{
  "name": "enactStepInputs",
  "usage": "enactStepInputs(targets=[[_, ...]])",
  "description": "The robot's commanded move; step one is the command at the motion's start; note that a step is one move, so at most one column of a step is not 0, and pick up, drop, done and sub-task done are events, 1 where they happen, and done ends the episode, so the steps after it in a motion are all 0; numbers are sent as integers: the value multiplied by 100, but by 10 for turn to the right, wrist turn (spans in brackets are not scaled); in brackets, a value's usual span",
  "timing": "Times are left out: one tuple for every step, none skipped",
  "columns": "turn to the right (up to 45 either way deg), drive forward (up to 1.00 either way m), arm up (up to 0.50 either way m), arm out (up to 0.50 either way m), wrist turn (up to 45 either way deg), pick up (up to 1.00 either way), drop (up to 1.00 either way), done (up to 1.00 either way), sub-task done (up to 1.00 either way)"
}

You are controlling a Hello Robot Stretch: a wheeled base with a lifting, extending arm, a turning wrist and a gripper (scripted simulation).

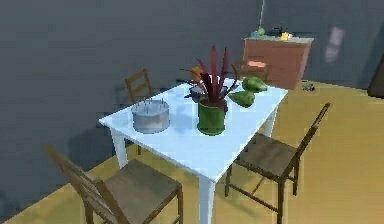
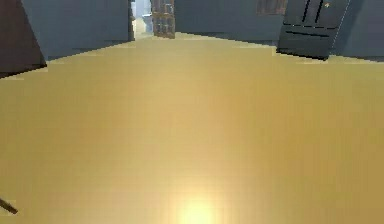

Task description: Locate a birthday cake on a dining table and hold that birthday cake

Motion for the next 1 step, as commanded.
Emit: enactStepInputs(targets=[[0,10,0,0,0,0,0,0,0]])
